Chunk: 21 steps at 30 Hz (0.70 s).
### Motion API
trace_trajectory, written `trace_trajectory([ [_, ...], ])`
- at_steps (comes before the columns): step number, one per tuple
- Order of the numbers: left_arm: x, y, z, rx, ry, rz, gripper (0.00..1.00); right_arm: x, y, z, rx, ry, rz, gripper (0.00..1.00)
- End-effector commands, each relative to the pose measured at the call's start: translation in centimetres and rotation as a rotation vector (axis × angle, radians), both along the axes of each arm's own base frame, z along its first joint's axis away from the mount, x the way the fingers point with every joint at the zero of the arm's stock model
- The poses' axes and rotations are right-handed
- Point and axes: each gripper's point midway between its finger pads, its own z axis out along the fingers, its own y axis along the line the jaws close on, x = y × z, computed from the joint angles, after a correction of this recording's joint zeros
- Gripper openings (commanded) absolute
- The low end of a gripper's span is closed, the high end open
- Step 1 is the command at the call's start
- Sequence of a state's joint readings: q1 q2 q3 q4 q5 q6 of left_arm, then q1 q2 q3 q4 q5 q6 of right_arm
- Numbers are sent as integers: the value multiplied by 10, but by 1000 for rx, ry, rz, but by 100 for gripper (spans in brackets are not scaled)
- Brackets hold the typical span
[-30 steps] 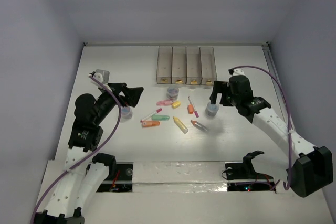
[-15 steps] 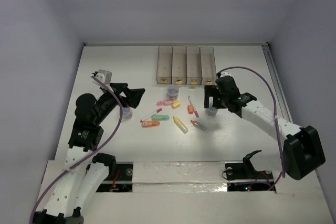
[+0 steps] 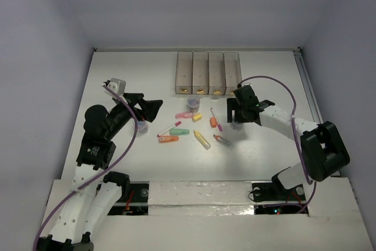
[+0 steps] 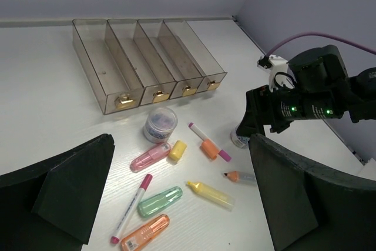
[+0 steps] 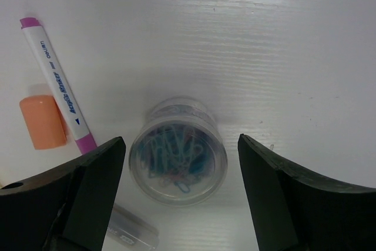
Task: Sort the stationery into containers
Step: Pick up the stationery from the center of the board.
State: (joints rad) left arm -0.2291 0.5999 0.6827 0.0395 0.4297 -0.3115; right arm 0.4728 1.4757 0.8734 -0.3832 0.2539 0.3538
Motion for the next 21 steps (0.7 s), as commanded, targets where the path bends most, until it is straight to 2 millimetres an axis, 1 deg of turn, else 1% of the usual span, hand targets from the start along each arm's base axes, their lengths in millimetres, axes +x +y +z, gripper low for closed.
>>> trace_trajectory([
  [1,-3,-1,16,-2,-67,-11,99,24,13,24,32,-88,5,82],
  [6,-3,0,16,-4,-66,-5,99,26,11,23,19,-89,-3,71],
  [7,-2,0,15,-3,-63,-5,99,25,11,23,19,-89,-3,65],
  [9,-2,0,16,-3,-64,-4,99,26,11,27,25,-100,-1,62],
  [10,-2,0,16,-3,-64,-4,99,27,12,32,30,-110,0,55],
  [11,-3,0,17,-4,-69,-4,99,29,13,36,33,-118,3,53],
  [12,-3,0,17,-5,-70,-4,99,34,15,49,47,-147,4,52],
  [13,-3,0,18,-5,-76,-2,99,37,17,56,50,-162,9,51],
  [14,-3,0,18,-5,-73,-4,99,39,17,62,54,-176,10,47],
  [15,-4,0,18,-6,-73,-2,99,44,20,75,68,-206,13,45],
  [18,-4,0,18,-7,-72,-2,99,55,28,99,101,-262,21,45],
  [19,-4,0,18,-7,-72,-2,99,63,32,113,117,-295,28,45],
  [21,-5,-2,19,-8,-75,-13,99,76,41,129,143,-336,38,45],
])
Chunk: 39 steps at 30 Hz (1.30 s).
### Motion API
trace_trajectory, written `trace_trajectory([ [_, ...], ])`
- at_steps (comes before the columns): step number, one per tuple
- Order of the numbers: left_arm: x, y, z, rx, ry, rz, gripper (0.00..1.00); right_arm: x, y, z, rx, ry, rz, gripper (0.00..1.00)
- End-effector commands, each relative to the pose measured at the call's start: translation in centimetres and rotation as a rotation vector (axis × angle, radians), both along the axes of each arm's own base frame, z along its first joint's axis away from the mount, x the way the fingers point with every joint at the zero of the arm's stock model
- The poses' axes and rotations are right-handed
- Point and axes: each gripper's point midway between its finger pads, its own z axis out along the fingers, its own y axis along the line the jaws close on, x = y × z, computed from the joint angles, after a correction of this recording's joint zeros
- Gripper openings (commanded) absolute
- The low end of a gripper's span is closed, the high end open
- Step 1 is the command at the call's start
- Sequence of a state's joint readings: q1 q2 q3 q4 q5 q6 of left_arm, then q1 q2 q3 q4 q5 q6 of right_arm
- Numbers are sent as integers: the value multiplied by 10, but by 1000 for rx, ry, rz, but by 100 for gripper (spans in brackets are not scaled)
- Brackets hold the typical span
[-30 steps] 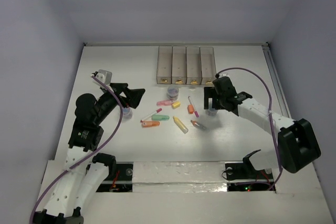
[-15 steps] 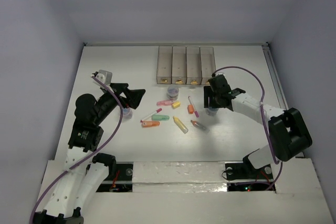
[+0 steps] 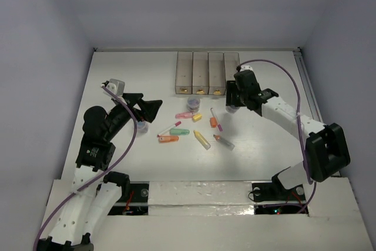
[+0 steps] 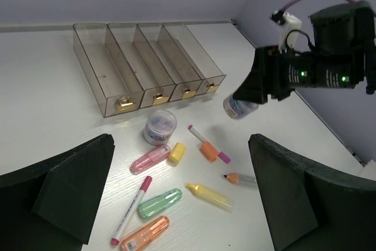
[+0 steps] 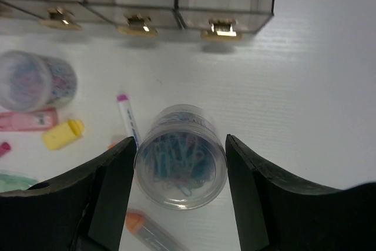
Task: Sort the stationery into containers
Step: Pick up the stationery from the center of the board, then place the stationery in the storage box.
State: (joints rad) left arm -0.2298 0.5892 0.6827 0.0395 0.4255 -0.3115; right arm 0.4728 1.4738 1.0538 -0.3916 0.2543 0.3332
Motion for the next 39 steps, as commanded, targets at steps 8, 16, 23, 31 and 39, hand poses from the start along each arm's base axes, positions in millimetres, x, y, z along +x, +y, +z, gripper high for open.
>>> trace_trajectory([
  [8,-5,-1,18,-6,-73,-7,99,122,60,101,61,-326,64,47],
  [16,-2,2,15,2,-60,15,99,226,68,123,39,-421,24,46],
  [23,-1,1,13,5,-53,15,99,266,50,99,21,-404,4,46],
  [31,2,0,10,8,-42,15,99,279,57,62,61,-351,49,46],
  [39,5,2,8,8,-32,25,99,291,53,39,50,-338,34,46],
])
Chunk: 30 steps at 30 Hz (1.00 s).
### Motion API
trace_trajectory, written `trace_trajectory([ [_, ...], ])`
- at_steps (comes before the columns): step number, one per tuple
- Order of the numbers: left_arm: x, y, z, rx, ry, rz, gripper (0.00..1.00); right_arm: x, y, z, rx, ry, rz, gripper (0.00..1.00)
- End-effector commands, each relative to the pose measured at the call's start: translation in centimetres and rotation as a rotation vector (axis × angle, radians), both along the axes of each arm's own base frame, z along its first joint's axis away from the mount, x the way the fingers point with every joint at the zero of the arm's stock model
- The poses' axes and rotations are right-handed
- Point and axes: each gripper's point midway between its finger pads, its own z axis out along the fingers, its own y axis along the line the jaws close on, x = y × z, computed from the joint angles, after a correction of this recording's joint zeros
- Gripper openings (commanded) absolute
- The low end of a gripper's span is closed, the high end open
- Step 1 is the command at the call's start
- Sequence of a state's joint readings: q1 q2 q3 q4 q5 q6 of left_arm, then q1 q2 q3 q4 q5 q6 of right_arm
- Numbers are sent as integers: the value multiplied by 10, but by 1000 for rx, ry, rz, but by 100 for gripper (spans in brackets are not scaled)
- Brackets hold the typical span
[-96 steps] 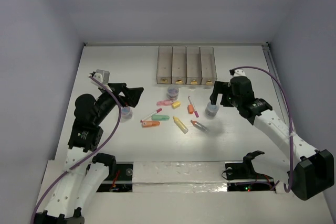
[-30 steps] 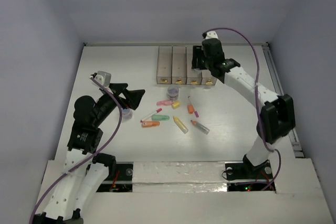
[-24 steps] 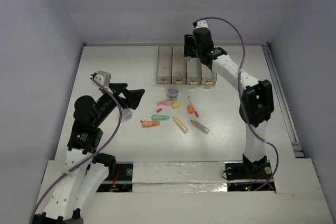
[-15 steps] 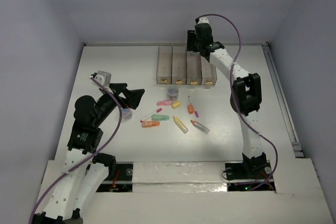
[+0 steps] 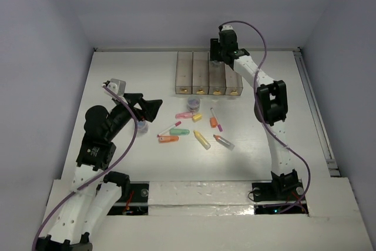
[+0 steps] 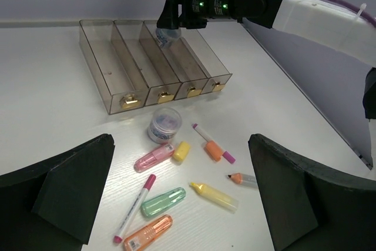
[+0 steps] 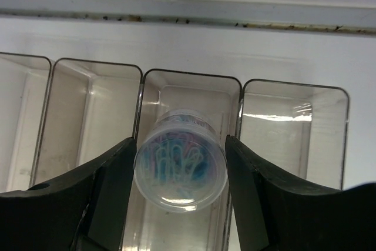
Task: Sort the stationery into containers
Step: Place the stationery in the storage box, then pick up the stationery from the center of the board.
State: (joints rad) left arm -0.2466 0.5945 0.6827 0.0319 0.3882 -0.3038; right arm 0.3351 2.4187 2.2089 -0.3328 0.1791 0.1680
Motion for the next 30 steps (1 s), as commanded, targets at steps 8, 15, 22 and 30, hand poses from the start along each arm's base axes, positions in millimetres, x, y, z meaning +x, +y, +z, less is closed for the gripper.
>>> trace_trajectory([
  [8,2,1,11,-1,-39,3,99,21,10,17,40,-88,11,55],
  [15,2,0,11,-2,-40,0,99,24,16,40,74,-137,38,87],
  [22,1,2,13,-7,-54,4,99,-5,29,109,196,-224,125,78],
  [30,-3,5,19,-15,-79,6,99,-157,97,90,227,-118,323,10],
])
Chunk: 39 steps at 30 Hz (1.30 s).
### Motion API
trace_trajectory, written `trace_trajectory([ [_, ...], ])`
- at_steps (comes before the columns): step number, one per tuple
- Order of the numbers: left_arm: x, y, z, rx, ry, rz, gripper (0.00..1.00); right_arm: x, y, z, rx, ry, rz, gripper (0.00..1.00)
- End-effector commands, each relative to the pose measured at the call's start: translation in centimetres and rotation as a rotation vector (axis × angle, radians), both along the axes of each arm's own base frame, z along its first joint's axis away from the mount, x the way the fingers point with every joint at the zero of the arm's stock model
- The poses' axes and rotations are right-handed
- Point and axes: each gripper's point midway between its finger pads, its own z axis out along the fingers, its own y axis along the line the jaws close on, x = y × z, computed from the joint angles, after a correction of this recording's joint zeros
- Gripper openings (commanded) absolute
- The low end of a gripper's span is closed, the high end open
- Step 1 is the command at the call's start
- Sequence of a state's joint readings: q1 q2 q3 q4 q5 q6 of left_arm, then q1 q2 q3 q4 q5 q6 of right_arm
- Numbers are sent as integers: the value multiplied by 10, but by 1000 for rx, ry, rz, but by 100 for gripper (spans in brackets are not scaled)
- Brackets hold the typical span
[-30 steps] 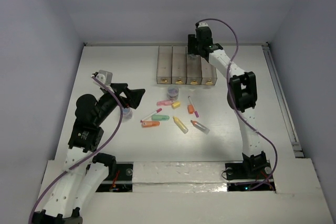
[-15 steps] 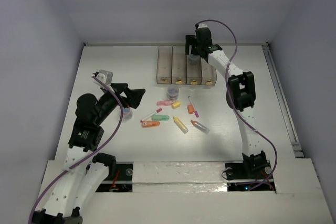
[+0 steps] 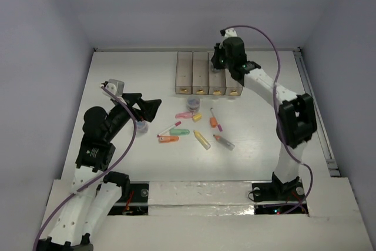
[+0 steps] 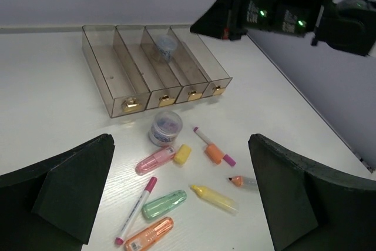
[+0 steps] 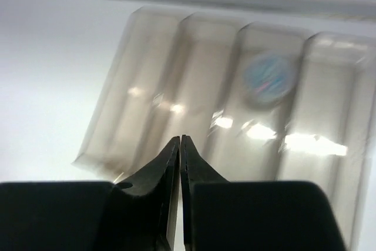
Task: Sort the stationery into containers
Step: Pick up the stationery from the center of the board.
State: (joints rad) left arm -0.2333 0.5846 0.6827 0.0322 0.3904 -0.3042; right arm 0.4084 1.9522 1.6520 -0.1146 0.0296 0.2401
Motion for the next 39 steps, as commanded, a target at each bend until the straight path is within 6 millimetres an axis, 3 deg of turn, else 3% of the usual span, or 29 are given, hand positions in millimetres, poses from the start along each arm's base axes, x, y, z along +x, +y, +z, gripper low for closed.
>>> trace_trajectory([
  [1,-4,1,18,-15,-71,-5,99,-70,56,9,47,-31,131,11],
  [3,-4,1,18,-15,-71,-8,99,-94,65,2,64,-24,156,11],
  [4,-3,0,17,-15,-68,-8,99,-120,69,-11,70,12,170,11],
  [8,-3,-1,15,-17,-61,-16,99,-160,73,-30,81,44,187,16],
  [12,-3,-1,15,-17,-61,-18,99,-163,62,-57,30,106,145,31],
  [13,-3,-2,14,-16,-56,-19,99,-162,61,-62,17,116,142,41],
  [15,-3,-2,13,-17,-54,-19,99,-159,62,-75,-15,145,135,51],
  [17,-2,-2,13,-17,-52,-21,99,-155,65,-83,-27,155,140,52],
  [21,-2,-1,13,-15,-53,-18,99,-146,73,-93,-47,169,145,66],
  [29,-3,-2,13,-15,-53,-24,99,-140,91,-105,-86,191,188,76],
  [36,-4,-3,13,-15,-53,-27,99,-132,96,-122,-147,216,177,75],
  [39,-4,-2,13,-16,-52,-25,99,-126,94,-121,-164,201,159,72],
])
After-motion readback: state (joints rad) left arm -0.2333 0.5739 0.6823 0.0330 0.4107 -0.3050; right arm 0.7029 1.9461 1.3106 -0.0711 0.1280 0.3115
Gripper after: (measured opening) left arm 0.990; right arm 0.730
